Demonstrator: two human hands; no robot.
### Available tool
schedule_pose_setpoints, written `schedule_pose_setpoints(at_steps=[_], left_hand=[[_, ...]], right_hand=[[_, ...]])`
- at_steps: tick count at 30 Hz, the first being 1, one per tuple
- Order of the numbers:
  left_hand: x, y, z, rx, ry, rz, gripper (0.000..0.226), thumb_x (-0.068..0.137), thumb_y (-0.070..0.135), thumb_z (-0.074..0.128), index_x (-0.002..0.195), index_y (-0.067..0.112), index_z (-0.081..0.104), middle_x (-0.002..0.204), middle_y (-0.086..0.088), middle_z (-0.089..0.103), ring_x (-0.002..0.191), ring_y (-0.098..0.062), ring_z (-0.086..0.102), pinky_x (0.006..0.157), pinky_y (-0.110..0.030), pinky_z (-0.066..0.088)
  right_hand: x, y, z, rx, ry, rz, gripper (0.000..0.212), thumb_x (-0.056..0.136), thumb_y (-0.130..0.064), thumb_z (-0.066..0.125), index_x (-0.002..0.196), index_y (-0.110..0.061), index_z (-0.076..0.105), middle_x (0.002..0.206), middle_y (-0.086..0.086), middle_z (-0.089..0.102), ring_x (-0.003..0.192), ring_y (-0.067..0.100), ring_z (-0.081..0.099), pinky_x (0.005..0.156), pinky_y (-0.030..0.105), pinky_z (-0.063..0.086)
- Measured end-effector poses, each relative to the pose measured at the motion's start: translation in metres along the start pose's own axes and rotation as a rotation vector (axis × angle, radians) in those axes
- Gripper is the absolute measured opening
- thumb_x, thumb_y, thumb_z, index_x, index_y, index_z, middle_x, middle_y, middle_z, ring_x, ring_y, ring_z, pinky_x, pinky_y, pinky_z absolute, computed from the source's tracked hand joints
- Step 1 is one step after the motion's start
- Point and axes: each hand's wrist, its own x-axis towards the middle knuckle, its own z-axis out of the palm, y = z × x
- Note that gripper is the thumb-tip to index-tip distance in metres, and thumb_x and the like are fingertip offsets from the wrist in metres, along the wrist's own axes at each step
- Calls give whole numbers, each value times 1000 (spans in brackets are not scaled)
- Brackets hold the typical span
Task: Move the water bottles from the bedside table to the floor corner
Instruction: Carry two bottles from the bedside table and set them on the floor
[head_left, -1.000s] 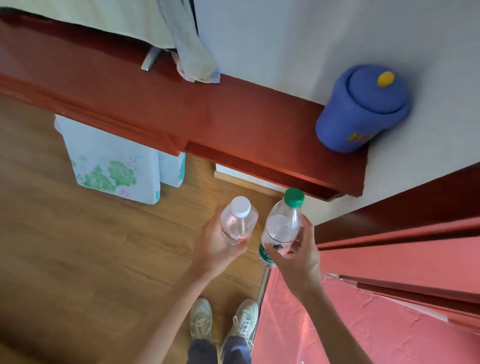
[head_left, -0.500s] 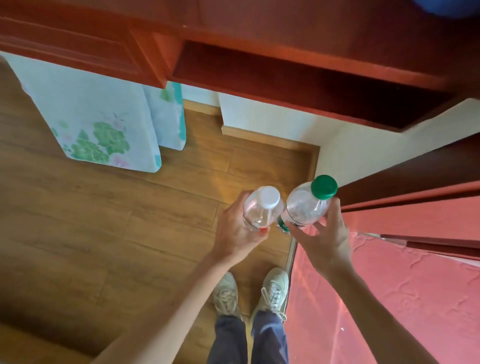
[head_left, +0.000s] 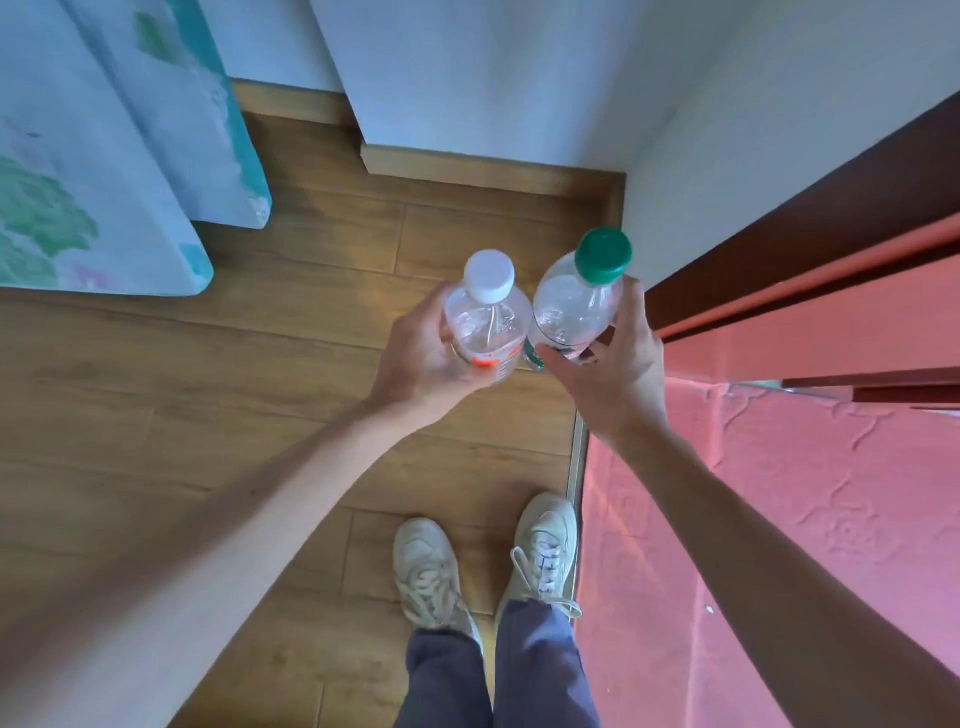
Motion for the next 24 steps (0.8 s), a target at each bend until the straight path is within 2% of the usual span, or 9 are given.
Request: schedule_pose_setpoints(at_steps=[3,5,9,12,14,17,19,22,24], left_hand=[[25,-26,12,11,-51,-15,66,55,9,84,117,20,61,102,11,69,97,-7,66,92,-33,54],[41,-41,20,25,-66,-21,71,57,2,84,122,14,59,103,8,69,97,-6,66,93,-30,53],[72,-68,38,36,-100,-12,67,54,10,82,116,20,60,99,14,66,96,-4,64,92,-26,53],[98,-88,50,45,-108,-3,65,54,8,81,111,27,58,96,16,65,95,-6,64,91,-30,54],[116,-102,56,60,-118,7,64,56,1,81,110,27,59,93,16,65,90,0,62,89,-32,54],[143,-119,63,101,-136,22,67,57,-4,80,115,25,60,92,17,64,85,7,58,86,-27,54],[160,-127,66,123,-156,36,70,58,-4,80,120,23,60,94,16,65,84,9,58,84,-22,53],[182,-136,73,175,-180,82,67,60,-4,79,119,21,61,94,10,66,79,12,56,76,-16,50],[195,-143,79,192,-192,99,64,61,-3,79,117,22,61,92,11,64,83,5,57,76,-19,50]], right_hand=[[19,27,15,-10,-3,6,72,69,-24,83,127,-20,41,110,-3,64,98,23,64,81,48,57],[31,44,24,-18,0,12,72,68,-25,83,126,-19,41,110,-1,64,98,24,64,81,48,57],[53,78,46,-30,-7,32,67,67,-30,81,118,-21,39,104,-2,64,90,24,65,78,48,57],[68,100,64,-19,9,44,66,67,-31,81,115,-23,36,103,-5,62,89,25,64,76,49,57],[78,114,74,-6,12,64,70,67,-29,83,119,-25,35,102,-14,58,93,22,63,79,49,56],[96,134,86,31,-22,88,75,68,-24,83,126,-27,36,99,-28,51,99,13,59,87,47,56],[110,147,92,39,-42,102,77,68,-22,84,128,-30,37,101,-24,52,99,11,58,88,38,55],[128,164,99,64,-74,90,72,69,-15,85,126,-28,42,106,-13,56,89,1,57,78,14,49],[137,175,105,86,-76,91,70,68,-9,86,119,-31,43,105,-10,56,86,-4,57,73,7,47]])
